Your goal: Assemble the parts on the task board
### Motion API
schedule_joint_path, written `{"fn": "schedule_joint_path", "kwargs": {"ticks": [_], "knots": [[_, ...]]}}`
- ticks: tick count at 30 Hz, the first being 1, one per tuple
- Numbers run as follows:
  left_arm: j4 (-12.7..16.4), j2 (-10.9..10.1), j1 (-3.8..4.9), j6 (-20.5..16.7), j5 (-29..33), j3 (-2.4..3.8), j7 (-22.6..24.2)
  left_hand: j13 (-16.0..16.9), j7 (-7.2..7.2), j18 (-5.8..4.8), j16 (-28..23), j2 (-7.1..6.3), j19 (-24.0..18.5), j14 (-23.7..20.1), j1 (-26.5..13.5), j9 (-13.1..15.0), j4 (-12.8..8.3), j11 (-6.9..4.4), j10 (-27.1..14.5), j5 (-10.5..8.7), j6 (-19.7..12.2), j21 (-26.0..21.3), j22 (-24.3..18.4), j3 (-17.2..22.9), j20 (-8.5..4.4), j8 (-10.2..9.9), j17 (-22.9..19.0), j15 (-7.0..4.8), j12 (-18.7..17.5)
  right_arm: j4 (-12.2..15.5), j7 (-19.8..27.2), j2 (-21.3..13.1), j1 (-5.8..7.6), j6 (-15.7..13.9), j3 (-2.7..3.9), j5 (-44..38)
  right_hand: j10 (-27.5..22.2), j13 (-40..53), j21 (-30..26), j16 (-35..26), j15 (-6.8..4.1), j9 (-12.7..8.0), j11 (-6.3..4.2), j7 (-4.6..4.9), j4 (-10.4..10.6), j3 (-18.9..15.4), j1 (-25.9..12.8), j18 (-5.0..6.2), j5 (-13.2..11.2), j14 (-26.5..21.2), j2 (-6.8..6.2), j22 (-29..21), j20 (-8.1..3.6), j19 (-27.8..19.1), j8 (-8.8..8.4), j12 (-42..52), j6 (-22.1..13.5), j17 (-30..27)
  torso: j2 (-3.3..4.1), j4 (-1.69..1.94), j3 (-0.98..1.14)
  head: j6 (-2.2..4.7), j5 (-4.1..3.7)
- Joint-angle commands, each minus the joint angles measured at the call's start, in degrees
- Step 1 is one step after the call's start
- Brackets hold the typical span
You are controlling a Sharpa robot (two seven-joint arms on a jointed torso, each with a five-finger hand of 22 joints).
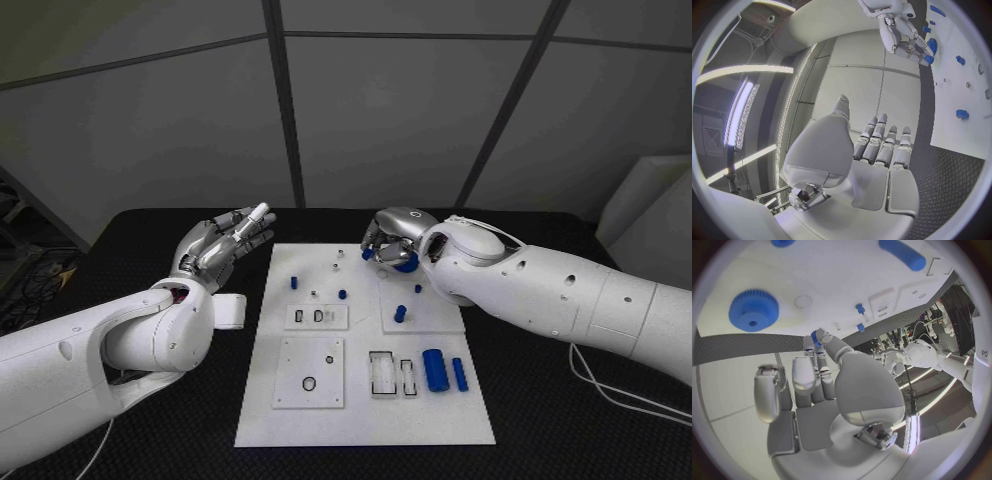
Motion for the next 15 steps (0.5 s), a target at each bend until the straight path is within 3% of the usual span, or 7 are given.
{"fn": "schedule_joint_path", "kwargs": {"ticks": [1,8,15], "knots": [[0.0,0.1,0.12,-0.3,-0.4,0.06,0.4,0.0,2.62,0.5,-0.1,0.55,0.6,1.2,-0.1,-0.1,-0.5,0.33,-0.3,0.34,-0.4,0.4,0.1,-0.1,0.2,-0.3,0.1,0.16,-0.3,-2.2,0.9,1.9,0.44,-5.0,0.04,1.2,0.0,0.1,0.0,0.0,-0.37,0.9,-0.01,-0.02,0.4,-0.2,-0.8,-0.65,-0.4,0.5,-0.25,7.7,-0.53,1.7,-0.38,-0.2,0.1,-0.5,0.1,0.1,-0.16,0.02,0.09],[0.1,0.5,0.15,0.0,-0.2,0.06,0.6,0.0,2.94,0.35,0.5,1.65,5.7,6.9,-0.3,0.1,-1.9,0.68,0.5,0.49,1.1,3.4,1.3,-0.9,0.58,-0.4,0.5,0.64,-0.3,-7.3,1.2,6.4,0.9,-4.4,0.04,1.3,-0.2,0.0,-0.1,-0.1,-0.33,0.9,0.07,0.01,0.7,-0.2,-1.0,-0.59,-0.7,0.4,-0.31,7.4,-0.5,1.5,-0.58,-0.2,0.0,-0.7,0.23,0.13,-0.12,-0.04,0.1],[0.2,0.8,0.17,-0.1,-0.1,0.07,0.8,0.0,2.91,0.32,0.6,1.78,6.0,7.8,-0.3,0.1,-2.2,0.65,0.5,0.5,1.3,3.6,1.3,-1.0,0.57,-0.4,0.6,0.63,-0.4,-10.5,1.3,9.5,1.01,-2.2,0.04,1.2,-0.3,0.0,-0.2,-0.1,-0.32,0.9,0.11,0.03,0.9,-0.2,-1.1,-0.57,-0.8,0.4,-0.2,7.3,-0.48,1.5,-0.7,-0.3,-0.1,-0.7,0.33,0.13,-0.13,-0.17,0.09]]}}
